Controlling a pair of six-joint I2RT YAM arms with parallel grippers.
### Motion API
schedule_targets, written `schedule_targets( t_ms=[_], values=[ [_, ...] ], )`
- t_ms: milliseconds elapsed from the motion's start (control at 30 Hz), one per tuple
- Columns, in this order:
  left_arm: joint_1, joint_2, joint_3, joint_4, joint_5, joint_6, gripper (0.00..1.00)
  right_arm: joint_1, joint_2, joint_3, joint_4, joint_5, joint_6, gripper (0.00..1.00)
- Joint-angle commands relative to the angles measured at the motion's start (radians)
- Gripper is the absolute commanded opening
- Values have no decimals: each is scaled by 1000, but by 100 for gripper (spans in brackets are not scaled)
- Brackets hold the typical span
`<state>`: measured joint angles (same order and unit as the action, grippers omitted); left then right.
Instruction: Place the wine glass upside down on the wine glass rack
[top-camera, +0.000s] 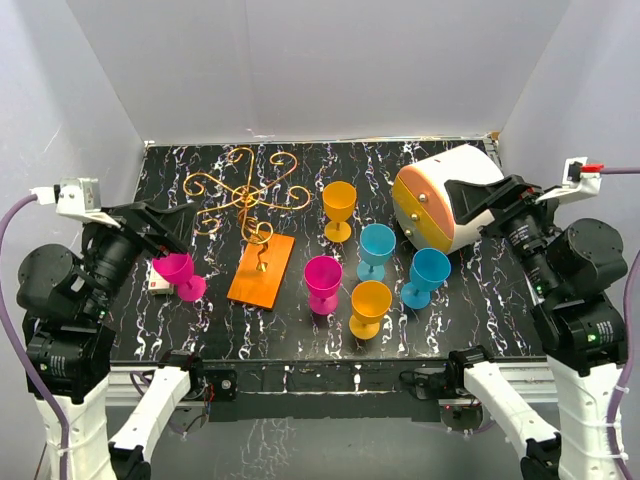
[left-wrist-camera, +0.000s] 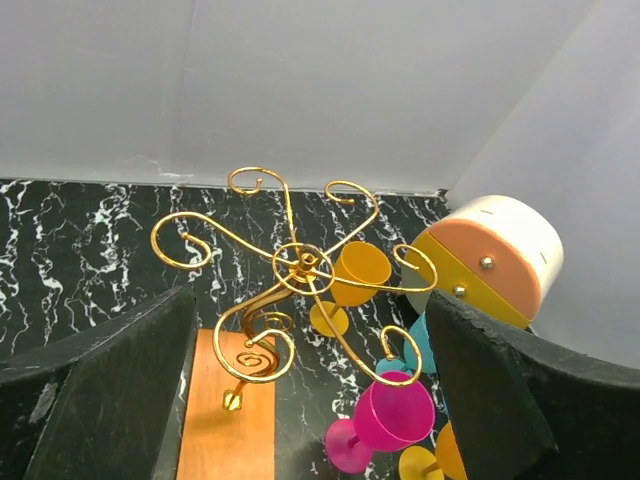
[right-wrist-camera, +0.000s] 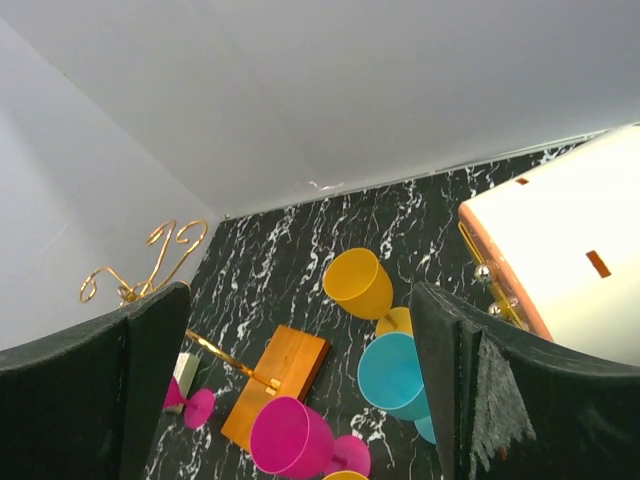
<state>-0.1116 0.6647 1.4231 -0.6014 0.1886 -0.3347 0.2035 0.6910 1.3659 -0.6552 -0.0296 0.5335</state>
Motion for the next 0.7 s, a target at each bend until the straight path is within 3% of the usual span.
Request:
schedule_targets(
  t_ms=[0,300,667],
  values=[
    [30,-12,17,43,99,-37,98,-67,16,-19,4,-199,33,93],
    [26,-23,14,96,289,-35,99,-117,47,-68,-49,-306,30,96],
    [1,-15,6,163,467,-35,99,-117,233,-39,-267,-328,-198,72]
  ],
)
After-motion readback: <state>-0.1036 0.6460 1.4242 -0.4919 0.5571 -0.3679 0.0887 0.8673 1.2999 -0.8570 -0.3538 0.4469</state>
